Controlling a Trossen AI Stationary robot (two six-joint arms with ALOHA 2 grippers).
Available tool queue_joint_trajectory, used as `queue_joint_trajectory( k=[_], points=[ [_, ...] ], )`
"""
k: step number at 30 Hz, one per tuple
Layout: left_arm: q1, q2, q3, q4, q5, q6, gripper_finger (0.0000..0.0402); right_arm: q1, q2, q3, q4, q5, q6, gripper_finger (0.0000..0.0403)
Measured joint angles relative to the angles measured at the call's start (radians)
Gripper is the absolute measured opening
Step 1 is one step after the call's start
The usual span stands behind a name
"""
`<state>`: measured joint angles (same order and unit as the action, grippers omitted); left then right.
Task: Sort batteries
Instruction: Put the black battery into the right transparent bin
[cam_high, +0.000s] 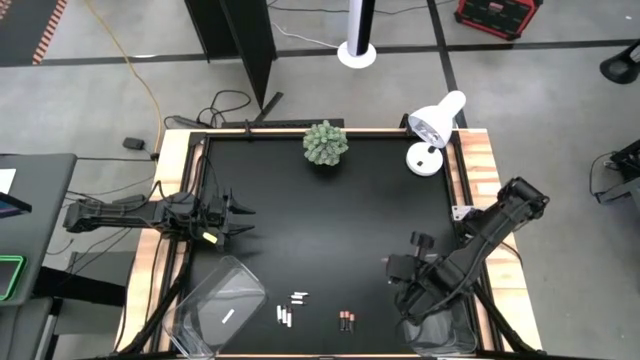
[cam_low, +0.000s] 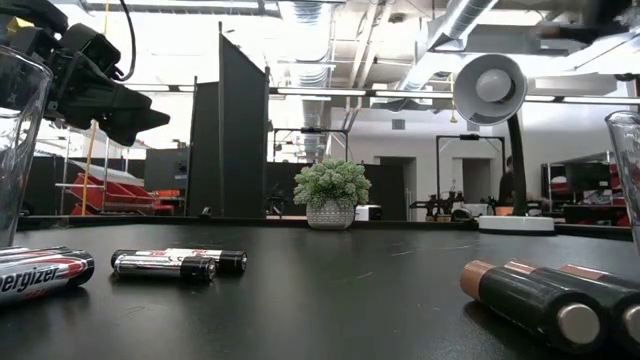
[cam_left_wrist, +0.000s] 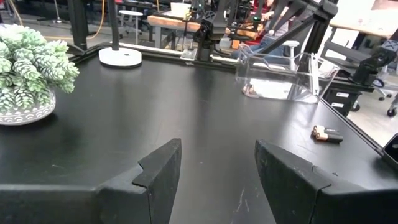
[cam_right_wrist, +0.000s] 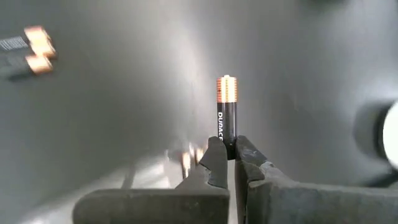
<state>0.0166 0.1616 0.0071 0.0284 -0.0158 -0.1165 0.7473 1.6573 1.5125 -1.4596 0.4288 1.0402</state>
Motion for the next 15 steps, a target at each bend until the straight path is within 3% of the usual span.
queue_joint_trajectory(
  k=[8, 15],
  points=[
    [0.000, 0.000, 0.000, 0.000, 0.000, 0.008, 0.0200, 0.116, -0.001, -0.110, 0.002, -0.148, 0.200, 0.0003],
    [0.000, 0.000, 0.000, 0.000, -0.001, 0.023, 0.0200, 0.196, -0.001, -0.222, 0.090, -0.167, 0.344, 0.0004]
  ],
)
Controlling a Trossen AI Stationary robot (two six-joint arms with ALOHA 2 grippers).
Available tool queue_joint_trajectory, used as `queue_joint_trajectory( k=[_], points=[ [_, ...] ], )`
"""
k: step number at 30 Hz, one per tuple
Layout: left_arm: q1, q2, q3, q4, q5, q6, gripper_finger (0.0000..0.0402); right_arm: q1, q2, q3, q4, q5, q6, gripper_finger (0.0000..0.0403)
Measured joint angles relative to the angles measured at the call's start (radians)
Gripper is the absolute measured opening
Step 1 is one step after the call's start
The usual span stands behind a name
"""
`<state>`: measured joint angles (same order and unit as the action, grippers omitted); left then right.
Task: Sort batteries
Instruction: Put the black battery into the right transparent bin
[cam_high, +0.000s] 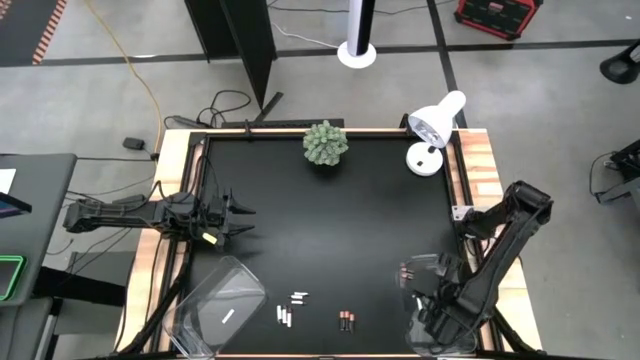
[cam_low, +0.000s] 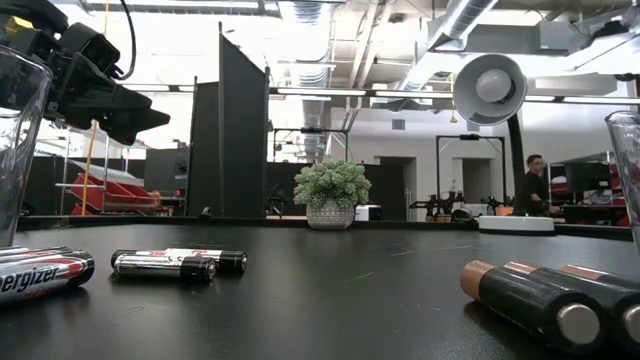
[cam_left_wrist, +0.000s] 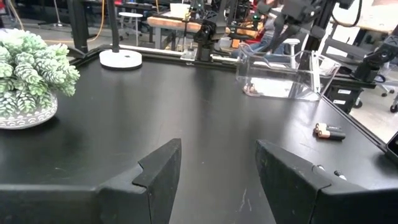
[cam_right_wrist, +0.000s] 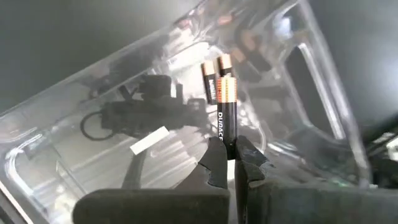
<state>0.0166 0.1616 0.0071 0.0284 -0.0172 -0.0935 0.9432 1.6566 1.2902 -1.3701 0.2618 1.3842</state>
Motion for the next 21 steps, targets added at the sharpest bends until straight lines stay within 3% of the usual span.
queue_joint_trajectory(
  k=[13, 21],
  points=[
    [0.000, 0.000, 0.000, 0.000, -0.007, -0.011, 0.0200, -0.098, 0.000, -0.165, 0.197, -0.017, -0.071, 0.0008],
    [0.000, 0.000, 0.000, 0.001, -0.007, -0.034, 0.0200, -0.157, 0.000, -0.217, 0.207, -0.070, -0.107, 0.0064]
  ],
)
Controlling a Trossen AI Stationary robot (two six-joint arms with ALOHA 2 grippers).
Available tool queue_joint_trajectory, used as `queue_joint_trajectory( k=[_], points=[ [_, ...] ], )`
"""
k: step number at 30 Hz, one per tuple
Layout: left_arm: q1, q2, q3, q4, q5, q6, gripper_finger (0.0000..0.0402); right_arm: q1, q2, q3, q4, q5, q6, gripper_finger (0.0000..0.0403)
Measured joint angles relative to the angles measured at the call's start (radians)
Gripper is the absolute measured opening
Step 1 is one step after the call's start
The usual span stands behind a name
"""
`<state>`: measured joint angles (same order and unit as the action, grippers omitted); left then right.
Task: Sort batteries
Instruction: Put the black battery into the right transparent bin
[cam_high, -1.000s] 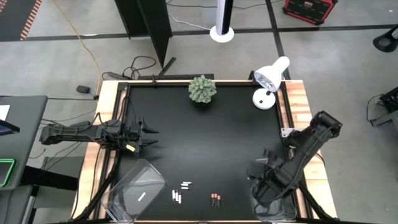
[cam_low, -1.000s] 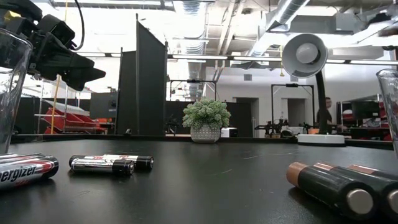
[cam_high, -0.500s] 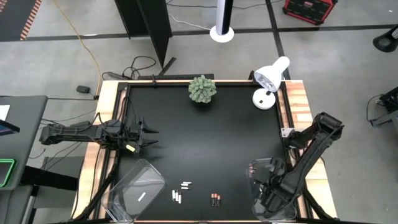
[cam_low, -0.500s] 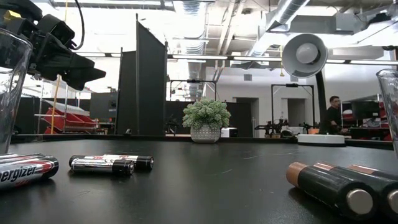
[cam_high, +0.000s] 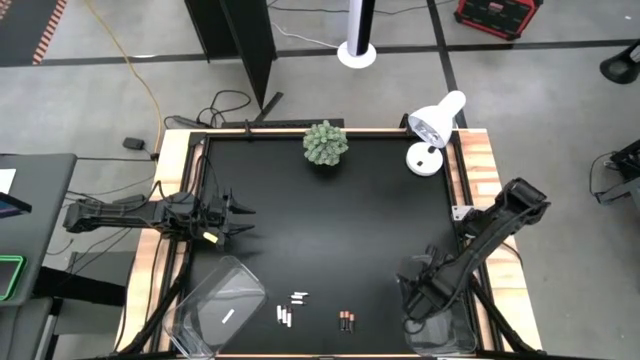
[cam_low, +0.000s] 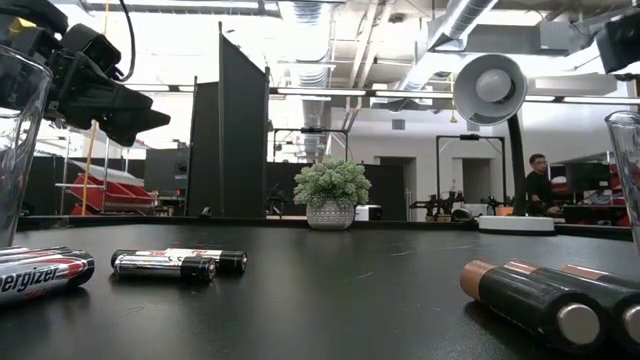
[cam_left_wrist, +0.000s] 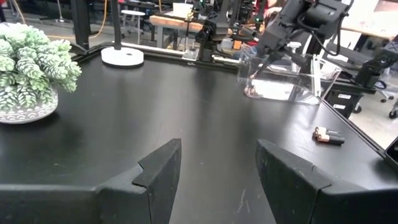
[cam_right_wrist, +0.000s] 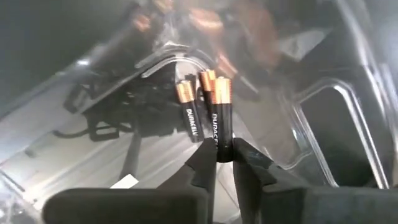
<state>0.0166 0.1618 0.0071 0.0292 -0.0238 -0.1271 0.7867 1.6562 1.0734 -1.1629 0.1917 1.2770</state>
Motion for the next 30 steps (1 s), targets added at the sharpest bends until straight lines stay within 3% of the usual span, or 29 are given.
queue_joint_trajectory(
  k=[15, 30],
  points=[
    [0.000, 0.000, 0.000, 0.000, 0.000, -0.001, 0.0200, -0.017, 0.000, 0.009, -0.016, -0.003, -0.003, 0.0111],
    [0.000, 0.000, 0.000, 0.008, 0.015, -0.006, 0.0200, -0.015, 0.000, 0.271, -0.277, -0.002, -0.006, 0.0112]
  ],
)
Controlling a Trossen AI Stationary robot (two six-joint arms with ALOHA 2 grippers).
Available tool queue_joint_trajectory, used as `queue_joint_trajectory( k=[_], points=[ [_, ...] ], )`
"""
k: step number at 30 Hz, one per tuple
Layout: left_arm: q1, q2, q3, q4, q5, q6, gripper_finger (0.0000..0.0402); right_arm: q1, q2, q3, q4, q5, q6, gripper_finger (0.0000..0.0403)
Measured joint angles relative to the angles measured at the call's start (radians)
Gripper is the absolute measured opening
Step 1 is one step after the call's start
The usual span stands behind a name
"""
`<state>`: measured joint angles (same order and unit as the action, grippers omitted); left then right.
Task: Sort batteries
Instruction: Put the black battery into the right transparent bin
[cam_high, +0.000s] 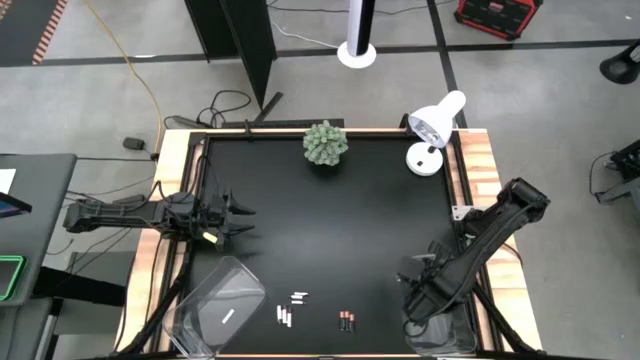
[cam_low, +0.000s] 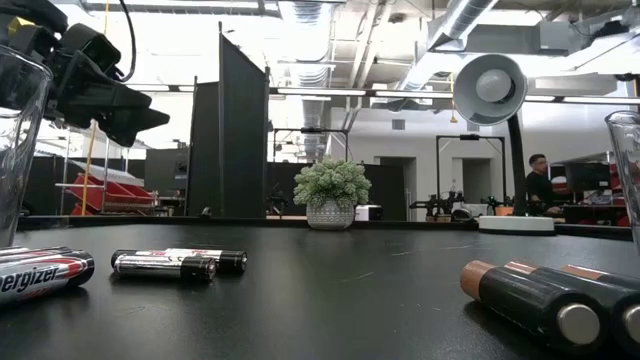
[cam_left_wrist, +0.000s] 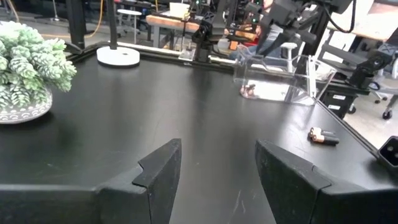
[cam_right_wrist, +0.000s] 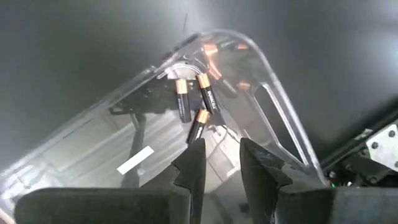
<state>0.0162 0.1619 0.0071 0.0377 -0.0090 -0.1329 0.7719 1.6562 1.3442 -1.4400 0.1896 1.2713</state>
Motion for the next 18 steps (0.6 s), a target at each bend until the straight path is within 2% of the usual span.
queue_joint_trajectory(
  k=[4, 7, 12, 18],
  points=[
    [0.000, 0.000, 0.000, 0.029, 0.000, -0.001, 0.0200, 0.000, 0.000, 0.079, -0.006, 0.050, -0.024, 0.0112],
    [0.000, 0.000, 0.000, 0.035, 0.000, -0.003, 0.0200, -0.008, 0.000, 0.130, 0.052, 0.123, -0.083, 0.0112],
    [0.000, 0.000, 0.000, 0.035, 0.000, -0.003, 0.0200, -0.047, 0.000, 0.159, 0.293, 0.254, -0.276, 0.0112],
    [0.000, 0.000, 0.000, 0.035, 0.000, -0.009, 0.0200, -0.143, 0.013, 0.127, 0.637, 0.273, -0.463, 0.0112]
  ],
)
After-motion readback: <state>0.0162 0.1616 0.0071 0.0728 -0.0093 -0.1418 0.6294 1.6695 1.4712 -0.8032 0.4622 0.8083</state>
